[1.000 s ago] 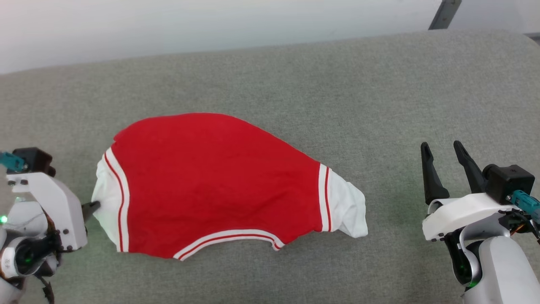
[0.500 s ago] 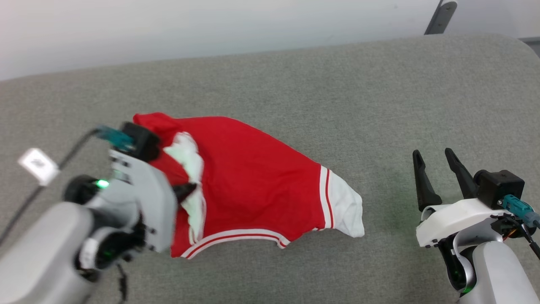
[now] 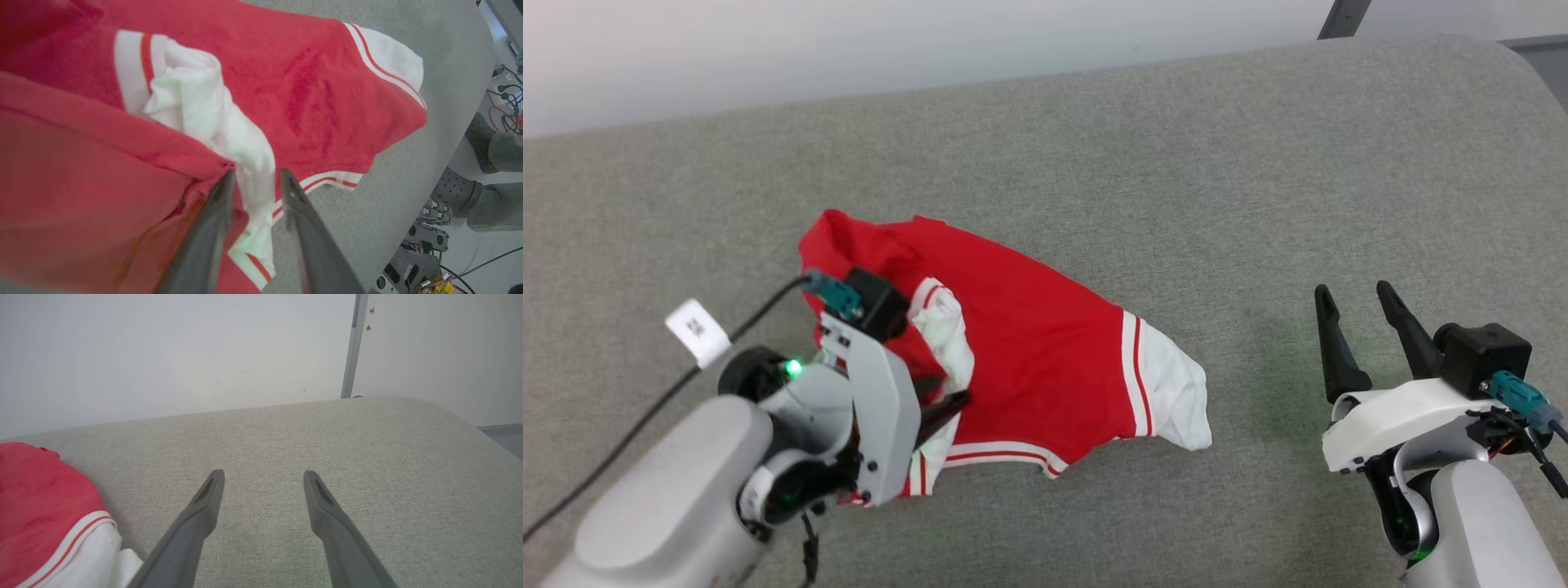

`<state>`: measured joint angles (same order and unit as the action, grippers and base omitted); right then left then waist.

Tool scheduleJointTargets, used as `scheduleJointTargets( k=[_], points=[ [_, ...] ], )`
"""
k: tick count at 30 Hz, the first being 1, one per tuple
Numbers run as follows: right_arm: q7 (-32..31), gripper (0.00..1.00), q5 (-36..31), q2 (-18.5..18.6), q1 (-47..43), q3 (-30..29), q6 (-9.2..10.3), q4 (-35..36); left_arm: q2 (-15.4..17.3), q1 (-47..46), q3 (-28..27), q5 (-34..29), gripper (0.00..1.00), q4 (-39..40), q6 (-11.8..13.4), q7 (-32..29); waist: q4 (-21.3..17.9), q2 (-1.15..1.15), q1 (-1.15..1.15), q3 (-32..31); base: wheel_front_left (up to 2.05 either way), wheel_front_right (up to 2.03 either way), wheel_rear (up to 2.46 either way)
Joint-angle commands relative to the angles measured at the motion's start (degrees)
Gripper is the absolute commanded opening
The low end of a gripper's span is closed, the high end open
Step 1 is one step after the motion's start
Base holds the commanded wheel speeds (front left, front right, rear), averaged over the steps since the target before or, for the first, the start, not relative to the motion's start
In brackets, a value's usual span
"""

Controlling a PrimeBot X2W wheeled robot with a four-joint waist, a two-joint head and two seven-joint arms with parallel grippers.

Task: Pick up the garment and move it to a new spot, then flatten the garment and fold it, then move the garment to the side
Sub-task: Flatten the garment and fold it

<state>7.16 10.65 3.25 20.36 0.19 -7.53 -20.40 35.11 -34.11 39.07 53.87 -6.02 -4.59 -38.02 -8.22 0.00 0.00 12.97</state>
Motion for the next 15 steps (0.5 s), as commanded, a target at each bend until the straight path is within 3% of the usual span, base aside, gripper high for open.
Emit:
scheduleJointTargets(
  k=[1,6,15],
  points=[
    [0.42,1.00,0.58,-0.12,-0.03,-0.20,0.08,-0.10,0.25,-0.59,-0.25,0.10,1.00,0.12,-0.23,0.29,0.03,0.00,0.00,0.02,0.00,0.00,0.00],
    [0.68,1.00,0.55,-0.18,-0.35,-0.73,0.08,-0.56,1.73,-1.59,-1.31,0.36,1.00,1.12,-0.40,0.39,0.43,0.00,0.00,0.00,0.00,0.00,0.00],
    [0.91,1.00,0.74,-0.30,0.04,-0.59,0.08,-0.95,4.76,-1.60,-3.16,0.26,1.00,4.59,1.74,-0.19,1.14,0.00,0.00,0.03,0.00,0.00,0.00]
  ],
)
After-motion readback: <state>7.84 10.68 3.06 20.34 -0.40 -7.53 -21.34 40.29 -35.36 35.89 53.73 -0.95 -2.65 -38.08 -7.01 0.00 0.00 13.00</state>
